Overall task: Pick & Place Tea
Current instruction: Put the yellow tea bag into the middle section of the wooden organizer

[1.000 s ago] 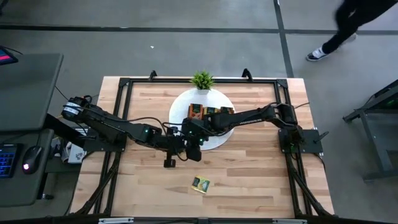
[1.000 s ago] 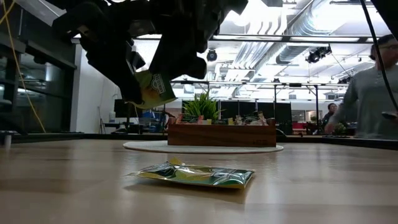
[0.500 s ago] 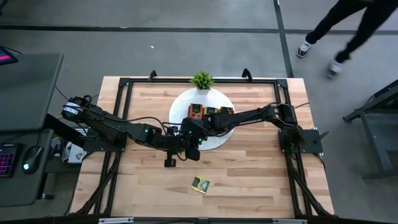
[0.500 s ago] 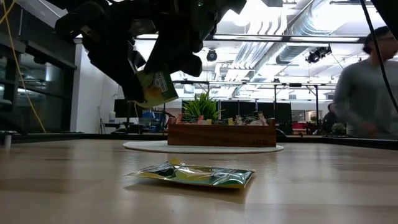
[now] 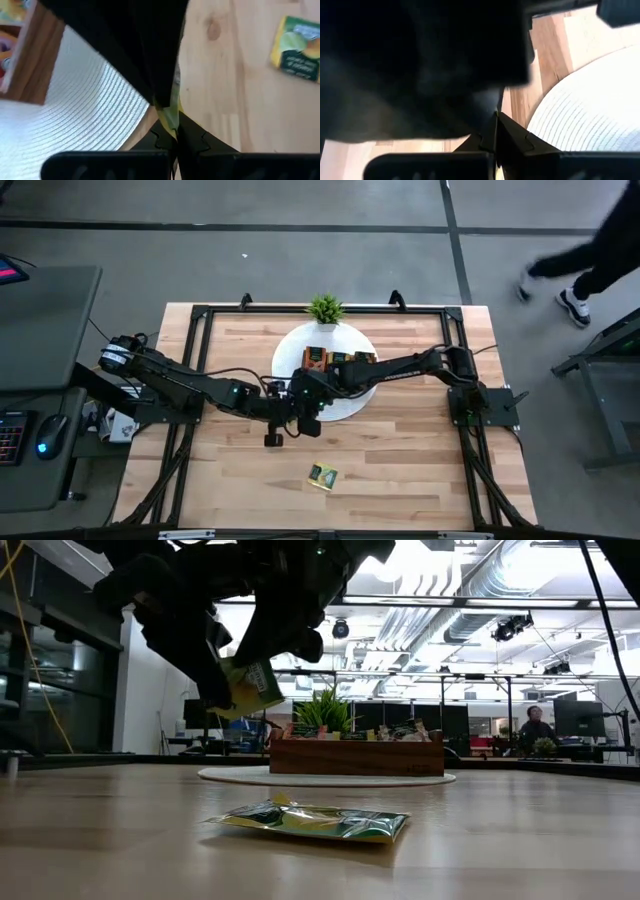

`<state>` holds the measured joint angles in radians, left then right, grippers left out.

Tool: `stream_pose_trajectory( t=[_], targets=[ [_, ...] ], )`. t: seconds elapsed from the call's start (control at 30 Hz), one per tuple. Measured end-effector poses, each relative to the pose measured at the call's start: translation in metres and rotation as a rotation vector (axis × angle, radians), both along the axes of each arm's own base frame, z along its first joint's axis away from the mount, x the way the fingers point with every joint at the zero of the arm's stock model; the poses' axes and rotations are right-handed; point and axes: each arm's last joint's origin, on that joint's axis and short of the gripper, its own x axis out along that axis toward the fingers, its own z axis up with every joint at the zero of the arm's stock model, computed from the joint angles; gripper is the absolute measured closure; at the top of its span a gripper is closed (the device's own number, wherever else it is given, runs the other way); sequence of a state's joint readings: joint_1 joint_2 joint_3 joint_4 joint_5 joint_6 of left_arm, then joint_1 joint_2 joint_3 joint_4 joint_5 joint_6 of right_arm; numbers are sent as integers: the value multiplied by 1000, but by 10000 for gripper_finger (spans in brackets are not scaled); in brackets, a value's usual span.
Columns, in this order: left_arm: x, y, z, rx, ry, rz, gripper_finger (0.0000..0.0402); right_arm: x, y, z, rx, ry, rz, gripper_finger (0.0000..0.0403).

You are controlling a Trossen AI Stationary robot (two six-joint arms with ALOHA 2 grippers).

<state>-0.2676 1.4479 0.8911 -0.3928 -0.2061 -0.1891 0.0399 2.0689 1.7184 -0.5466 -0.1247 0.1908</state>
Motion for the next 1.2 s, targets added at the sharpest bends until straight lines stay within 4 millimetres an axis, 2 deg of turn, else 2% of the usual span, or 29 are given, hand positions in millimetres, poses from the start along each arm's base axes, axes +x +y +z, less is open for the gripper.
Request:
stream_pose_trajectory(
  t=[0.27, 0.37, 0.57, 0.63, 0.77, 0.97, 1.07, 1.13, 1.2],
  targets=[
    [-21, 8, 13, 69, 53, 77, 386, -4, -2, -3, -50, 56, -23, 402],
    [-29, 11, 23, 84, 26, 108, 374, -6, -2, -9, -62, 92, -26, 402],
    [-37, 14, 33, 101, 0, 132, 354, -7, -5, -4, -119, 79, -96, 402],
    [-43, 17, 36, 116, -1, 165, 350, -8, -6, 1, -130, 64, -117, 402],
    [-53, 21, 44, 138, -23, 238, 341, -17, -7, 25, -144, 21, -131, 403],
    [-71, 28, 53, 184, -29, 273, 334, -50, -11, 58, -229, 13, -190, 403],
    [-71, 28, 58, 188, -71, 289, 334, -81, -18, 49, -187, -31, -252, 403],
    [-72, 29, 59, 197, -84, 299, 334, -106, -20, 36, -127, -108, -304, 403],
    [-66, 28, 65, 180, -155, 306, 334, -130, -21, 25, -85, -243, -353, 403]
  ],
)
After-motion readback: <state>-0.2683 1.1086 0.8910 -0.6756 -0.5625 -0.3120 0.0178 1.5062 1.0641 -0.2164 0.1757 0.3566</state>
